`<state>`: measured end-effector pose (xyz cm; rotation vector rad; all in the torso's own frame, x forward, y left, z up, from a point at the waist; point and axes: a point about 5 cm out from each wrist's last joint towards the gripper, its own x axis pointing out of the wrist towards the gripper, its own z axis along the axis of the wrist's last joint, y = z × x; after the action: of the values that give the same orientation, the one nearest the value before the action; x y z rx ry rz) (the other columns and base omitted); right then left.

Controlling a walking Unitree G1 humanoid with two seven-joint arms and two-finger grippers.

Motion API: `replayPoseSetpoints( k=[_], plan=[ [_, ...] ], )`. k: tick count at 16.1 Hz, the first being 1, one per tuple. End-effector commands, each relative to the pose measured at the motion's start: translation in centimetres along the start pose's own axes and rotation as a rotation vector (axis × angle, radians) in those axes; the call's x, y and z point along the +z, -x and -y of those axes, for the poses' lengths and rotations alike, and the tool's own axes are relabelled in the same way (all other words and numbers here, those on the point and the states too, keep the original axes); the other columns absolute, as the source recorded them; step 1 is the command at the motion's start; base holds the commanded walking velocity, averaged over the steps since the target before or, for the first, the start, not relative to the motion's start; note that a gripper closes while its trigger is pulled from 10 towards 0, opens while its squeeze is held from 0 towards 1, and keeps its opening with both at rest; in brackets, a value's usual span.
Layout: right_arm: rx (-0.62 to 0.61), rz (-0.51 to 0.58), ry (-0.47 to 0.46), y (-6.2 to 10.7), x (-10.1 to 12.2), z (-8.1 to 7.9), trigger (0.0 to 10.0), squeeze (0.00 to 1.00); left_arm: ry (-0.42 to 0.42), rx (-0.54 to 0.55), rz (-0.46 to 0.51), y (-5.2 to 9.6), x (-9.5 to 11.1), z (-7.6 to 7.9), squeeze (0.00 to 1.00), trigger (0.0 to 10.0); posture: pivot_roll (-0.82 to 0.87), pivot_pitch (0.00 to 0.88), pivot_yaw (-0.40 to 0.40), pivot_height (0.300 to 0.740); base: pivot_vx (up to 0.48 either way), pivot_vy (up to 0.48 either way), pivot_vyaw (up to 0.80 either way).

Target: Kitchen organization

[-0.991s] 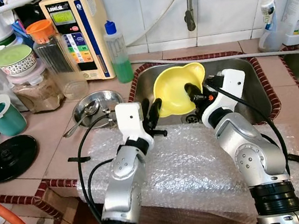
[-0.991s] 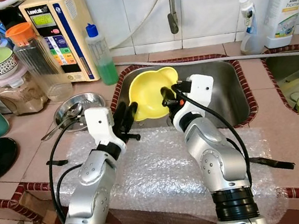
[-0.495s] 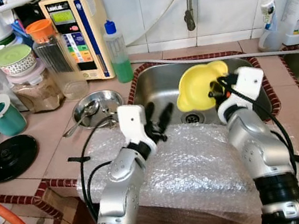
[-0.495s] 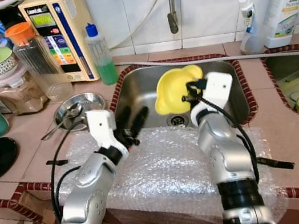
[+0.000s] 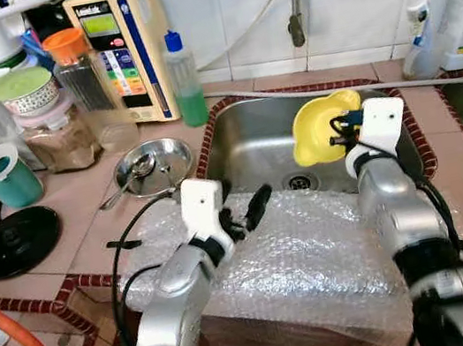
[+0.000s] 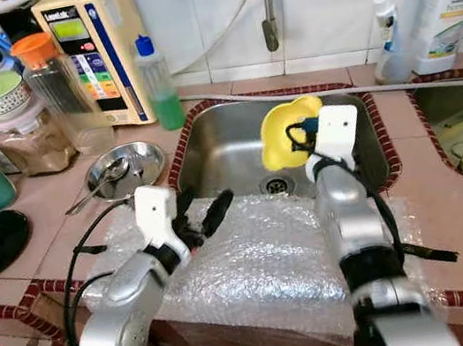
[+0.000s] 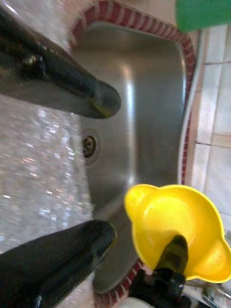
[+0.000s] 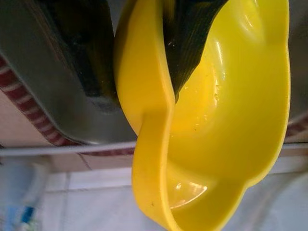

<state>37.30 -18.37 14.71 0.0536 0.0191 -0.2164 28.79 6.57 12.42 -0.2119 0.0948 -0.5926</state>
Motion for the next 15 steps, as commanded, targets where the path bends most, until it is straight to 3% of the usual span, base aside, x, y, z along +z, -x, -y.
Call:
replayPoseSetpoints(
  k=[1, 3, 5, 9, 10, 11, 12, 13, 15],
  plan=[
    [-0.033, 0.002, -0.01, -0.5, 0.2, 0.5, 0.0, 0.0, -0.027, 0.025, 0.004, 0.4, 0.4, -0.5, 1.0, 10.0, 0.03, 0.0, 0.078, 0.74, 0.0, 0.0, 0.0],
    [-0.059, -0.025, -0.057, -0.9, -0.3, 1.3, 0.0, 0.0, -0.037, 0.021, -0.024, 0.9, 0.1, -0.6, 1.0, 10.0, 0.03, 0.0, 0.076, 0.74, 0.0, 0.0, 0.0],
    [-0.097, -0.074, -0.105, -1.1, -0.9, 1.9, 0.0, 0.0, -0.053, -0.054, -0.072, 1.4, -0.5, 0.0, 1.0, 10.0, 0.04, 0.0, 0.075, 0.74, 0.0, 0.0, 0.0],
    [-0.113, -0.153, -0.142, -1.1, -2.4, 1.9, 0.0, 0.0, -0.073, -0.083, -0.093, 1.5, -0.7, 0.5, 1.0, 10.0, 0.05, 0.0, 0.072, 0.74, 0.0, 0.0, 0.0],
    [-0.096, -0.156, -0.135, -1.1, -2.5, 1.6, 2.9, 0.0, -0.083, -0.073, -0.085, 1.4, -0.4, 0.4, 1.0, 10.0, 0.05, 0.0, 0.072, 0.74, 0.0, 0.0, 0.0],
    [-0.079, -0.161, -0.119, -1.0, -2.7, 1.3, 10.0, 0.01, -0.084, -0.036, -0.075, 1.2, -0.1, -0.1, 1.0, 10.0, 0.05, 0.0, 0.073, 0.74, 0.0, 0.0, 0.0],
    [-0.08, -0.163, -0.123, -1.0, -2.8, 1.4, 10.0, 0.65, -0.084, -0.04, -0.077, 1.2, -0.1, -0.1, 1.0, 10.0, 0.05, 0.0, 0.072, 0.74, 0.0, 0.0, 0.0],
    [-0.085, -0.173, -0.151, -0.9, -3.0, 1.5, 10.0, 1.0, -0.087, -0.031, -0.08, 1.2, -0.1, -0.2, 1.0, 10.0, 0.05, 0.0, 0.073, 0.74, 0.0, 0.0, 0.0],
    [-0.109, -0.201, -0.169, -0.9, -3.4, 1.8, 10.0, 1.0, -0.087, -0.029, -0.079, 1.3, 0.0, -0.3, 1.0, 10.0, 0.05, 0.0, 0.078, 0.74, 0.0, 0.0, 0.0]
  ],
)
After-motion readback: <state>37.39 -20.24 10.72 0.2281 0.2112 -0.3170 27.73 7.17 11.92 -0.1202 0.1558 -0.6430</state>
